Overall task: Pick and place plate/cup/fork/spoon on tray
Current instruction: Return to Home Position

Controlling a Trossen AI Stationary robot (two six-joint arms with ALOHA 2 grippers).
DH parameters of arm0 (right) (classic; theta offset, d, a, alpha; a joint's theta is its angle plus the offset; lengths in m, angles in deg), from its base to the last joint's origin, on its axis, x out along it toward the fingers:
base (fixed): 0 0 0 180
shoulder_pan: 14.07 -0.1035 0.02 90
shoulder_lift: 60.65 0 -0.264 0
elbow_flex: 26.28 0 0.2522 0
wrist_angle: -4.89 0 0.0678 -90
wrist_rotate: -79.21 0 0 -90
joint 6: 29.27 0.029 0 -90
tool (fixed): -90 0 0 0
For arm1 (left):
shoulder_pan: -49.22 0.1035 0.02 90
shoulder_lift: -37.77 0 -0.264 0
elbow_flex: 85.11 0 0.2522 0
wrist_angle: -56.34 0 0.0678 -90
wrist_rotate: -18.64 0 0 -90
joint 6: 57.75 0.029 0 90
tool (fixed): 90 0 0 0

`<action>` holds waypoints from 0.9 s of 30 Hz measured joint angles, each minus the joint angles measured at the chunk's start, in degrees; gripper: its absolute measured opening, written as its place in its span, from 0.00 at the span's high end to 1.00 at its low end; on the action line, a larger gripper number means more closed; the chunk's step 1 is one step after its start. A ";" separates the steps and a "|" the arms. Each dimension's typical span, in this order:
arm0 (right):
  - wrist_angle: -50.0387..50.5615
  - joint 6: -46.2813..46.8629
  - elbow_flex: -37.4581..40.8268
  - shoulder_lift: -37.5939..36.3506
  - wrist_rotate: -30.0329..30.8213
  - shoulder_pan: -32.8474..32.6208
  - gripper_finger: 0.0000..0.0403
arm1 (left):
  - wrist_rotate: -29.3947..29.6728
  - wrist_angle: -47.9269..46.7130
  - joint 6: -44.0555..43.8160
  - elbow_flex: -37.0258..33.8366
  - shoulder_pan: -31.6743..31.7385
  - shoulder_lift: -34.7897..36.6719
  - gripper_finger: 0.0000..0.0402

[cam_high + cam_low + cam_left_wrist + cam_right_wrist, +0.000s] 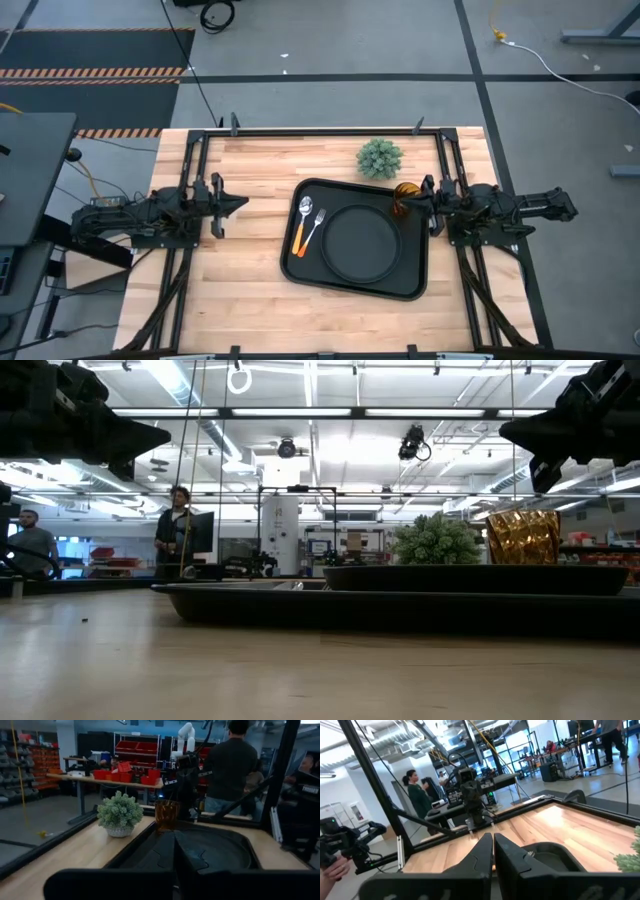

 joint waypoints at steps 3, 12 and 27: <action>-1.39 -0.45 0.00 0.04 0.00 0.00 0.94 | 0.26 0.53 -1.75 0.00 0.01 0.00 0.98; -10.48 -5.22 0.00 5.92 2.56 -1.98 0.97 | 2.96 7.11 -3.33 0.07 -0.02 0.02 0.98; -8.62 -7.20 0.00 7.91 1.66 -2.23 0.97 | 6.06 -2.11 -1.35 0.07 -0.05 0.00 0.98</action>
